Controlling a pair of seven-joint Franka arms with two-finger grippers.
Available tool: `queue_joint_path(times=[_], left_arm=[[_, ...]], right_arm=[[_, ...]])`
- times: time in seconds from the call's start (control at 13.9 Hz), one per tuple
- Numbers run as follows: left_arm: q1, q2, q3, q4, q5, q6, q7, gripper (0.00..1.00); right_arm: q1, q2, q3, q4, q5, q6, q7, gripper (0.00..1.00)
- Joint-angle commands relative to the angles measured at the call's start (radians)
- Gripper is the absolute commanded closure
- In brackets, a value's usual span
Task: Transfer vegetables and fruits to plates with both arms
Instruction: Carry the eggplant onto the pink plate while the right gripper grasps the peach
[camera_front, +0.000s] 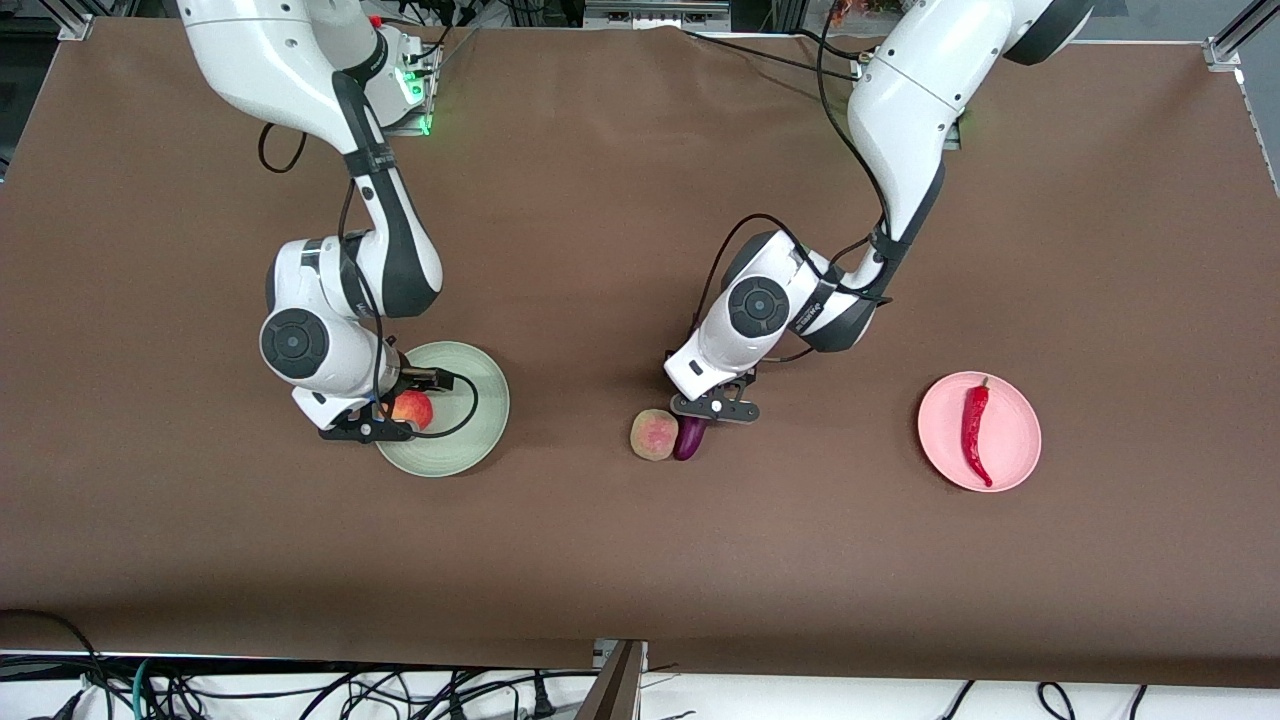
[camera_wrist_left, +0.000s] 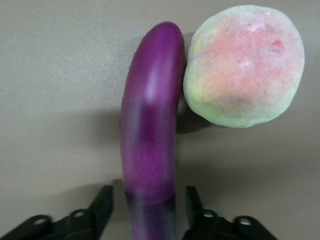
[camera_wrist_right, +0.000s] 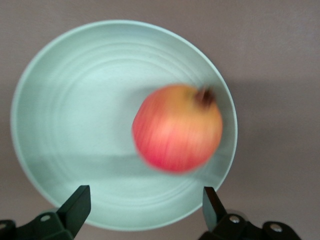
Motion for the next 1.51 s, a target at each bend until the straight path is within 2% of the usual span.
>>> queue_joint_path(times=[0.0, 0.22, 0.36, 0.58, 0.79, 1.01, 1.15, 1.44], left_arm=[[0.002, -0.007, 0.005, 0.000, 0.013, -0.009, 0.006, 0.77], [0.032, -0.067, 0.014, 0.002, 0.013, -0.133, 0.002, 0.81], [0.084, -0.149, 0.017, 0.009, 0.014, -0.275, 0.004, 0.82], [0.220, -0.222, 0.016, 0.014, 0.013, -0.456, 0.106, 0.82], [0.345, -0.273, 0.023, 0.013, 0.036, -0.604, 0.270, 0.81], [0.461, -0.245, 0.020, 0.000, 0.154, -0.613, 0.367, 0.80], [0.515, -0.221, 0.020, -0.003, 0.157, -0.610, 0.458, 0.80], [0.557, -0.159, 0.019, -0.032, 0.156, -0.537, 0.476, 0.80]], right_arm=[[0.004, -0.030, 0.011, 0.103, 0.032, -0.119, 0.090, 0.01], [0.044, 0.013, 0.047, 0.203, 0.121, -0.118, 0.234, 0.01], [0.073, 0.082, 0.075, 0.300, 0.126, -0.082, 0.375, 0.01], [0.103, 0.198, 0.127, 0.427, 0.124, 0.097, 0.477, 0.01], [0.158, 0.275, 0.131, 0.431, 0.121, 0.315, 0.488, 0.01], [0.190, 0.364, 0.131, 0.463, 0.118, 0.524, 0.489, 0.01], [0.210, 0.404, 0.129, 0.506, 0.117, 0.540, 0.509, 0.01], [0.245, 0.444, 0.126, 0.505, 0.098, 0.590, 0.531, 0.01]])
